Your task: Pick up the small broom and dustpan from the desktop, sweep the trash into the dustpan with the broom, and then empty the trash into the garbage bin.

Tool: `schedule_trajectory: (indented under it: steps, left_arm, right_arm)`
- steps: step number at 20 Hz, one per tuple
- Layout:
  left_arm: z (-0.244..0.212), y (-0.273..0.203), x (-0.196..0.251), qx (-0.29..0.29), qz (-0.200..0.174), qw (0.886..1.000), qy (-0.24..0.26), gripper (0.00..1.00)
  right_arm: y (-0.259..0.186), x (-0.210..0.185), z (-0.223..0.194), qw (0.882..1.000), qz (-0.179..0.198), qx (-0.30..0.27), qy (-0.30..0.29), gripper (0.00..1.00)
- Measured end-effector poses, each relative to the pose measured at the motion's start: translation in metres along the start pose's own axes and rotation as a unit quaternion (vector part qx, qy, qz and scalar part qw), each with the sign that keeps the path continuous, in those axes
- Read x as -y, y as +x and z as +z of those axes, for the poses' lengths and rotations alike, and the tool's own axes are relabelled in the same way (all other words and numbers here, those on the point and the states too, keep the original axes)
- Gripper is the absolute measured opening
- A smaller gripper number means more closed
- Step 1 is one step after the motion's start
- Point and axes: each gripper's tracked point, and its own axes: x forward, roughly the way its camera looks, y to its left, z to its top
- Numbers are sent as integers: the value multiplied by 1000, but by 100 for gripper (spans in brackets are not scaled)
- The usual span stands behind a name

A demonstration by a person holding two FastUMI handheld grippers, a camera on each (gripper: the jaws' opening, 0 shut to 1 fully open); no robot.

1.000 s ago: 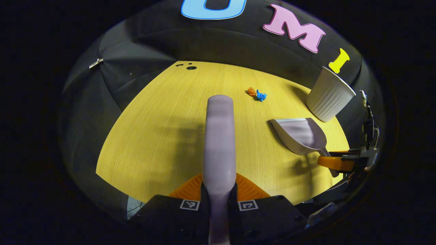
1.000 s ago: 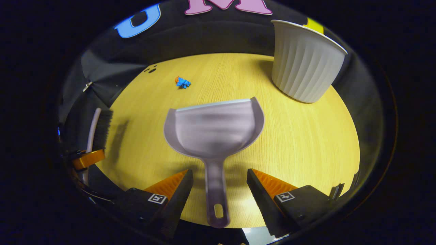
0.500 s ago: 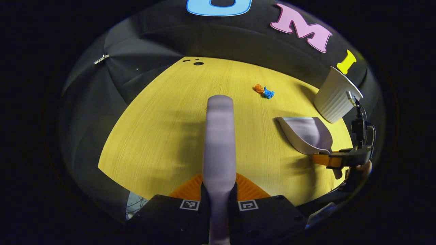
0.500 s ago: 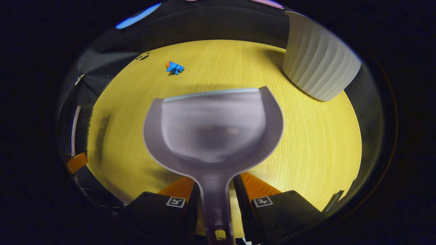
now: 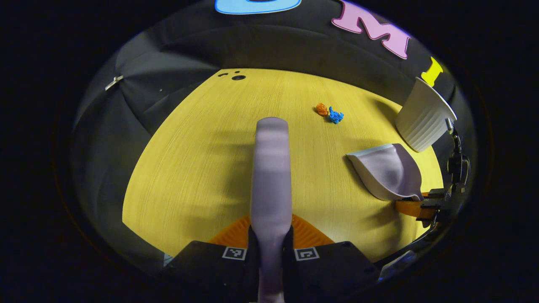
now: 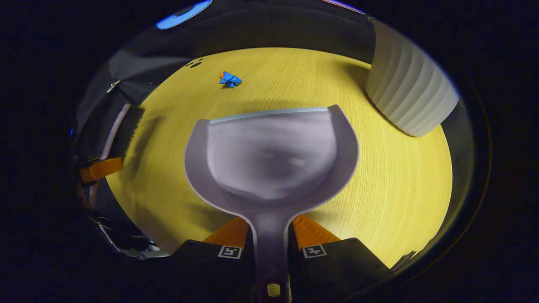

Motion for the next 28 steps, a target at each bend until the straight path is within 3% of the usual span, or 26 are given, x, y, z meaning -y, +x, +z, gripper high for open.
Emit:
schedule_trajectory:
  steps: [3,4,7,9,14,15,16,18,19,23,26,28]
  left_arm:
    - [28,20,2,-14,-1,1000,17,27]
    - [39,27,3,-18,-2,1000,25,27]
    - [75,51,7,-25,-6,998,65,27]
    - [96,70,11,-33,-9,995,99,27]
    - [139,120,19,-51,-7,982,182,27]
    - [147,130,21,-53,-9,978,204,27]
    - [155,137,25,-53,-12,972,230,27]
    - [168,148,37,-50,-29,957,286,26]
    - [173,152,46,-48,-43,949,310,26]
    - [174,158,80,-51,-111,908,401,27]
    - [155,153,98,-67,-142,883,442,27]
    - [136,146,115,-83,-163,876,447,27]
  right_arm:
    - [-2,9,-3,1000,0,-8,-23,41]
    - [-4,14,-3,999,-1,-10,-36,37]
    - [-14,19,-4,999,6,-12,-46,36]
    - [-21,24,1,998,7,-7,-54,41]
    - [-34,33,2,996,8,-13,-90,32]
    - [-34,35,0,996,9,-16,-93,36]
    - [-33,37,-2,995,9,-20,-96,41]
    - [-32,41,-5,994,13,-23,-103,32]
    - [-33,41,-5,994,14,-22,-106,36]
    - [-32,41,-2,993,19,-24,-118,36]
    - [-29,43,-5,992,18,-24,-123,41]
    - [-28,43,-5,991,16,-24,-129,36]
